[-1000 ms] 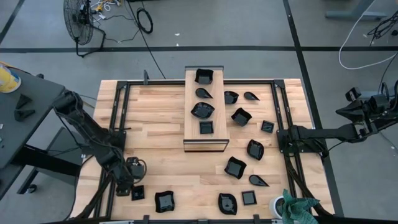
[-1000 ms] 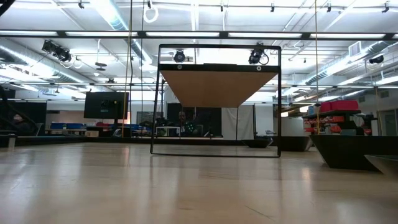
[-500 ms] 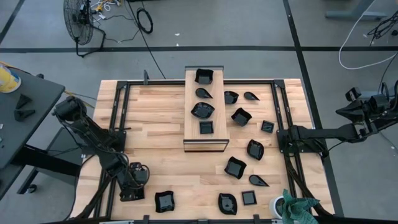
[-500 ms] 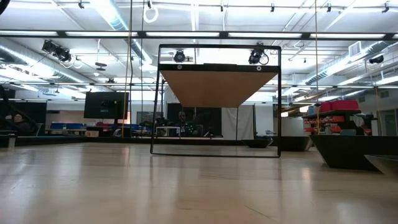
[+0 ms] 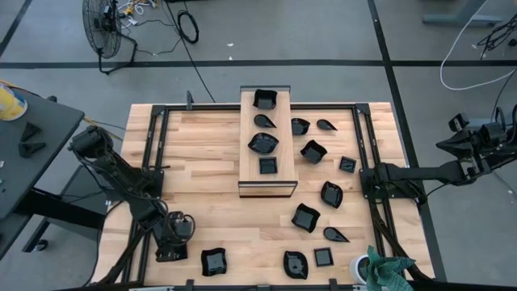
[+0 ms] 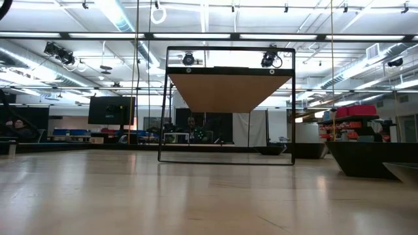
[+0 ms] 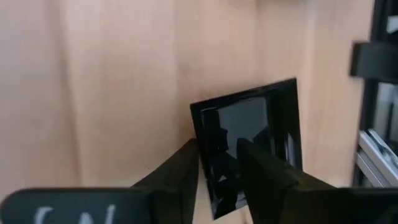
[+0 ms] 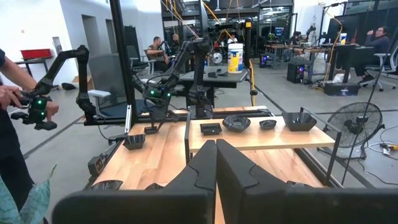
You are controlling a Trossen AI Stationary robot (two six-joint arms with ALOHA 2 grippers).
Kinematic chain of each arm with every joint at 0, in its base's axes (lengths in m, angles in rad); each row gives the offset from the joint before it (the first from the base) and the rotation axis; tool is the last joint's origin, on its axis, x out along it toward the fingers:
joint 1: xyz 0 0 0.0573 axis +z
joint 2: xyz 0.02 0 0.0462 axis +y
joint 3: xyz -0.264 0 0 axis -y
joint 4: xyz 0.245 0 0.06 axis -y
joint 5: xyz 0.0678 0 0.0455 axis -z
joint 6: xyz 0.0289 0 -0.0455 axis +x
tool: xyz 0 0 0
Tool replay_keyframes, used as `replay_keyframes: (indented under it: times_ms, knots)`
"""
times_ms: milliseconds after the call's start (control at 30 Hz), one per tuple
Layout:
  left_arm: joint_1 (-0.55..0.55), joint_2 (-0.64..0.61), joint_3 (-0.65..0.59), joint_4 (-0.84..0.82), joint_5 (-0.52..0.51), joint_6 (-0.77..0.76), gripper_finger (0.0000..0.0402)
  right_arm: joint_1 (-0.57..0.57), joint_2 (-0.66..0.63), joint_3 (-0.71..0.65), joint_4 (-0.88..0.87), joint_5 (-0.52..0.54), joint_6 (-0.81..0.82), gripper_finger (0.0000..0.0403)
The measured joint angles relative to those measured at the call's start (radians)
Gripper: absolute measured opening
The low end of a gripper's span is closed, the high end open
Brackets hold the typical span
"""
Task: Pick & Place Mini shaped plates
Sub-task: Stack the square plate on top of the square plate on the shelf
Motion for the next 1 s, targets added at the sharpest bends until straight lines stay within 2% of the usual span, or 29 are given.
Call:
replay_keyframes:
  times_ms: [167, 633, 1000]
  knots:
    - [-0.001, 0.0, 0.0, -0.003, 0.044, 0.007, 0.0085, 0.0, 0.0, 0.0, 0.0, 0.0, 0.0, 0.001]
    - [-0.001, -0.001, 0.0, -0.005, 0.051, 0.007, 0.0014, 0.0, 0.0, 0.0, 0.0, 0.0, 0.0, 0.001]
    - [0.002, -0.022, 0.0, 0.013, 0.12, 0.007, 0.0008, 0.0, 0.0, 0.0, 0.0, 0.0, 0.0, 0.001]
